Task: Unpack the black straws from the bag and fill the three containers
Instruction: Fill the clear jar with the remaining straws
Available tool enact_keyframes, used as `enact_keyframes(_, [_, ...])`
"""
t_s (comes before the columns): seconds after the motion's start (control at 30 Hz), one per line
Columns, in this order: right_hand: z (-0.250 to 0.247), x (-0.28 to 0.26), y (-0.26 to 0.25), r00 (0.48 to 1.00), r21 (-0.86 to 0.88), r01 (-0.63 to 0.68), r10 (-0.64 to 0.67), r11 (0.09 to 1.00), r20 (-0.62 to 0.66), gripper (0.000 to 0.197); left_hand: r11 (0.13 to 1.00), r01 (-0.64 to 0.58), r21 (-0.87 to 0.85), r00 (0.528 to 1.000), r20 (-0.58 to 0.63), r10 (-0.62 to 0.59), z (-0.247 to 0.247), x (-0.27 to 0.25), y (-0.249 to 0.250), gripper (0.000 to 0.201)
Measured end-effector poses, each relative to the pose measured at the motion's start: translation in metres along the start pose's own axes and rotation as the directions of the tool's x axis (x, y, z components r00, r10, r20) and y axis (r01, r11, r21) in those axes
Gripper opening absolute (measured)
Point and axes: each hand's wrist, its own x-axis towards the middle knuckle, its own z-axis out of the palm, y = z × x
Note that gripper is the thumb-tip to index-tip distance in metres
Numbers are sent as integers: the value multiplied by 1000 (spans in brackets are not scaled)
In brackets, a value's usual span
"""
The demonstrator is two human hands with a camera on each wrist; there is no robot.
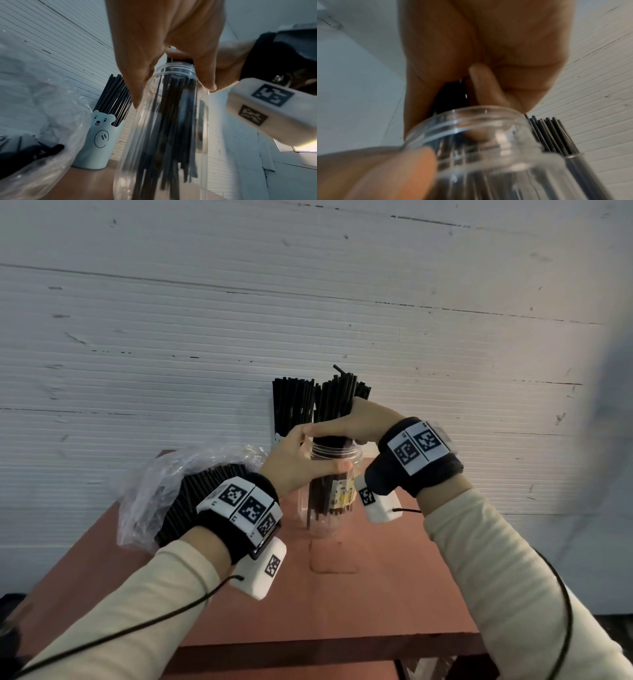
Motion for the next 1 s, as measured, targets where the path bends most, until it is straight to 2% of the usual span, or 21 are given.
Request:
enact_keyframes(0.1, [-7, -9, -3, 998, 14, 38, -39, 999, 45, 47, 1000, -9, 12, 1000, 5, 9, 0, 0, 1, 73])
enact_keyframes(0.17, [-9, -16, -4, 995, 29, 75, -76, 997, 57, 33, 1000, -7, 15, 1000, 8, 7, 0, 1, 1, 73])
enact_keyframes(0.23, [-9, -22, -6, 992, 61, 114, -117, 992, 56, 28, 1000, -10, 1, 1000, 6, 10, 0, 0, 0, 71])
enact_keyframes(0.3, [-7, -25, -6, 991, 54, 136, -137, 989, 16, 31, 1000, -8, 7, 1000, 11, 7, 1, -1, 1, 70])
enact_keyframes(0.4, [-4, -29, -3, 983, -52, 136, -141, 989, -117, 46, 1000, 1, -2, 1000, 19, -1, 2, 0, 2, 71])
enact_keyframes(0.5, [-3, -36, -2, 960, -37, 159, -163, 987, -229, 57, 1000, -8, 7, 999, 54, 8, 2, -1, 5, 81])
enact_keyframes(0.53, [-2, -37, -3, 945, -37, 175, -179, 984, -273, 58, 1000, -14, 21, 997, 74, 12, 1, -2, 7, 79])
enact_keyframes(0.6, [-1, -39, -7, 896, -65, 220, -229, 973, -381, 52, 999, -15, 47, 994, 113, 10, -1, -3, 11, 76])
enact_keyframes(0.63, [1, -41, -12, 856, -73, 259, -264, 963, -445, 46, 999, -8, 44, 993, 120, 3, -3, -3, 11, 84])
enact_keyframes(0.7, [5, -46, -21, 743, -51, 385, -342, 922, -576, 31, 996, 10, 91, 995, 97, -19, -9, -4, 11, 110])
enact_keyframes(0.73, [8, -49, -28, 684, -34, 461, -380, 887, -623, 23, 991, 21, 135, 998, 62, -29, -15, -8, 11, 113])
enact_keyframes(0.77, [12, -54, -33, 641, -17, 526, -409, 850, -649, 16, 985, 20, 174, 1000, 19, -24, -23, -12, 10, 105])
enact_keyframes(0.8, [18, -57, -39, 622, 0, 573, -435, 820, -651, 11, 978, -2, 209, 999, -33, 9, -32, -16, 8, 91])
enact_keyframes(0.83, [24, -61, -44, 629, 22, 603, -458, 798, -628, 10, 968, -43, 249, 994, -82, 66, -44, -21, 6, 75])
enact_keyframes(0.9, [40, -64, -52, 697, 75, 610, -489, 789, -524, 11, 941, -88, 327, 977, -156, 145, -68, -33, -1, 47])
enact_keyframes(1.0, [71, -59, -61, 841, 105, 507, -465, 855, -276, 13, 924, -52, 379, 947, -273, 166, -103, -47, -16, 33])
